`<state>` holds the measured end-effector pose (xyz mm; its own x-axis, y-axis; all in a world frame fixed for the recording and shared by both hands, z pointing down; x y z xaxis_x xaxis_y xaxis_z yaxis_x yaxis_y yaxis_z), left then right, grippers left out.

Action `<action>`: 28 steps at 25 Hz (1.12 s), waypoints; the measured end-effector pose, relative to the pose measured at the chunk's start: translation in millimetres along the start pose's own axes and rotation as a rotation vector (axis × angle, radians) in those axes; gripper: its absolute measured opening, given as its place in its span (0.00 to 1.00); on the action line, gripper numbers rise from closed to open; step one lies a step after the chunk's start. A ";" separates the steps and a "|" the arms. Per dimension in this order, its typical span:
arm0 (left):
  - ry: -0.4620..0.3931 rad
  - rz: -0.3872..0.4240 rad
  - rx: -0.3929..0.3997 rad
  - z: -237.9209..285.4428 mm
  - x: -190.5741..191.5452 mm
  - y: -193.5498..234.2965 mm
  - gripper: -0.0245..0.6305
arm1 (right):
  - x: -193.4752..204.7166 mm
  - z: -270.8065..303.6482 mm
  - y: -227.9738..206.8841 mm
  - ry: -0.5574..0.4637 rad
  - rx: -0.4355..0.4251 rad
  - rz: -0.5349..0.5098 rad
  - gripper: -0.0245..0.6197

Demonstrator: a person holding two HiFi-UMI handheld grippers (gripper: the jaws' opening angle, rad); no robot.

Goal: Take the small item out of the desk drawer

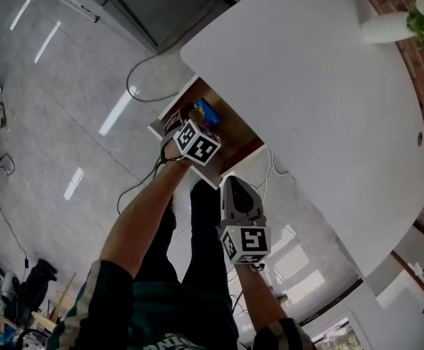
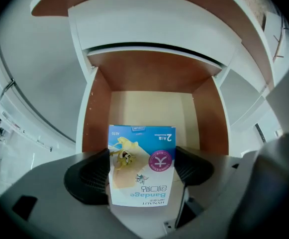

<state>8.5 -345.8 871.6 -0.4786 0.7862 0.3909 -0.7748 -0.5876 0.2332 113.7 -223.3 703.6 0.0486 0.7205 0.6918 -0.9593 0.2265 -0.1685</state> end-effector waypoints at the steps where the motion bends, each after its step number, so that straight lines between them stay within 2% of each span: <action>1: -0.009 0.006 0.000 -5.8 -2.9 -1.1 0.68 | -2.7 -0.9 -0.8 -0.006 0.007 -0.002 0.08; 7: -0.037 0.031 0.002 -46.0 -9.3 -10.4 0.68 | -14.7 -19.8 7.8 -0.024 0.022 -0.023 0.08; 17: -0.114 0.000 0.029 -119.5 -7.1 -36.0 0.68 | -38.2 -60.8 10.2 -0.056 0.095 -0.017 0.08; 23: -0.146 0.040 0.041 -163.0 -4.0 -62.6 0.68 | -51.3 -88.2 19.4 -0.078 0.114 -0.006 0.08; 28: -0.178 0.108 0.041 -204.8 -0.3 -79.1 0.68 | -59.6 -114.1 29.0 -0.103 0.139 -0.015 0.08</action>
<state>-14.7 -260.4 670.7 -0.4746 0.6746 0.5654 -0.7041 -0.6764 0.2161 114.7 -184.9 577.4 0.0415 0.6447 0.7633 -0.9883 0.1388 -0.0635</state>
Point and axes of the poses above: the fingertips, and each gripper's own axes: z forward along the fingers, y to its left, x out of its underside, the point moved 3 cm from there along -z, backward along the fingers, and after that the axes turned 12 degrees about x, right-handed, at the moved point
